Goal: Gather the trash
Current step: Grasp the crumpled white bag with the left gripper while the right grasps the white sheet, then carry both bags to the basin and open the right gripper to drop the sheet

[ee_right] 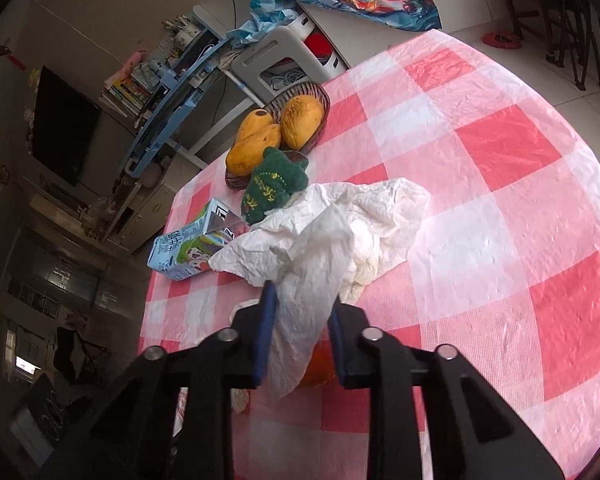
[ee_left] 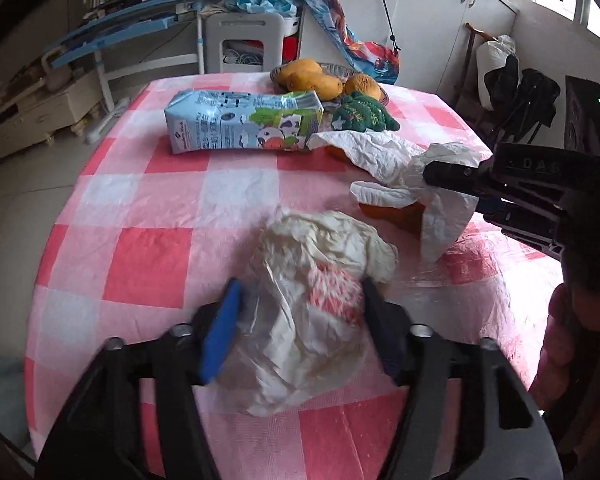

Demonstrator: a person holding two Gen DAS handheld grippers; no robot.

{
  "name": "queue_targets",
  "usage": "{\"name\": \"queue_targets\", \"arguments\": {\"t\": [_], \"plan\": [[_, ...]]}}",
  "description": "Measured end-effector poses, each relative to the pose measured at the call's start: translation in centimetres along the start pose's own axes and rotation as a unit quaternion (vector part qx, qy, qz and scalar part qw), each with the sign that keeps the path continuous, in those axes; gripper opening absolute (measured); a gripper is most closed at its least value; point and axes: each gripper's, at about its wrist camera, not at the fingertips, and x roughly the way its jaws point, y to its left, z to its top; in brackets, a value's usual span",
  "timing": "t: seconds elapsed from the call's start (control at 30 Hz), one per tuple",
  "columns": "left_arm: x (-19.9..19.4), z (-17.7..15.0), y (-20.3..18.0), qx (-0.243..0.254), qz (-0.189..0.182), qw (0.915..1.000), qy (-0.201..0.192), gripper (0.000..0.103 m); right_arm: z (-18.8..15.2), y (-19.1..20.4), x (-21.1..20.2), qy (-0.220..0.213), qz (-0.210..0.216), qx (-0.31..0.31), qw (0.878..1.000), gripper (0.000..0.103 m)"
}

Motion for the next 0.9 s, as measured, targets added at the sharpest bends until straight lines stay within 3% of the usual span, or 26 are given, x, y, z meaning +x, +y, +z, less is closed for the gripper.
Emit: {"name": "queue_targets", "arguments": {"t": [0.07, 0.1, 0.2, 0.43, 0.9], "plan": [[-0.7, 0.2, 0.2, -0.004, -0.024, 0.9997, -0.007, 0.018, 0.2, -0.2, -1.1, -0.009, 0.015, -0.001, 1.0, 0.013], [-1.2, 0.2, 0.2, -0.001, -0.025, 0.9996, -0.016, 0.016, 0.3, -0.2, -1.9, -0.016, 0.023, -0.003, 1.0, 0.013], [-3.4, -0.2, 0.3, 0.006, -0.023, 0.9988, -0.042, 0.016, 0.1, 0.1, -4.6, -0.036, 0.052, -0.006, 0.998, 0.013], [-6.6, -2.0, 1.5, -0.006, -0.031, 0.9983, -0.048, 0.016, -2.1, 1.8, -9.0, -0.052, 0.096, -0.037, 0.993, 0.013], [-10.6, -4.5, 3.1, -0.002, 0.001, 0.9985, -0.055, 0.016, -9.0, 4.4, -11.1, -0.023, 0.11, -0.085, 0.99, 0.013]]}}
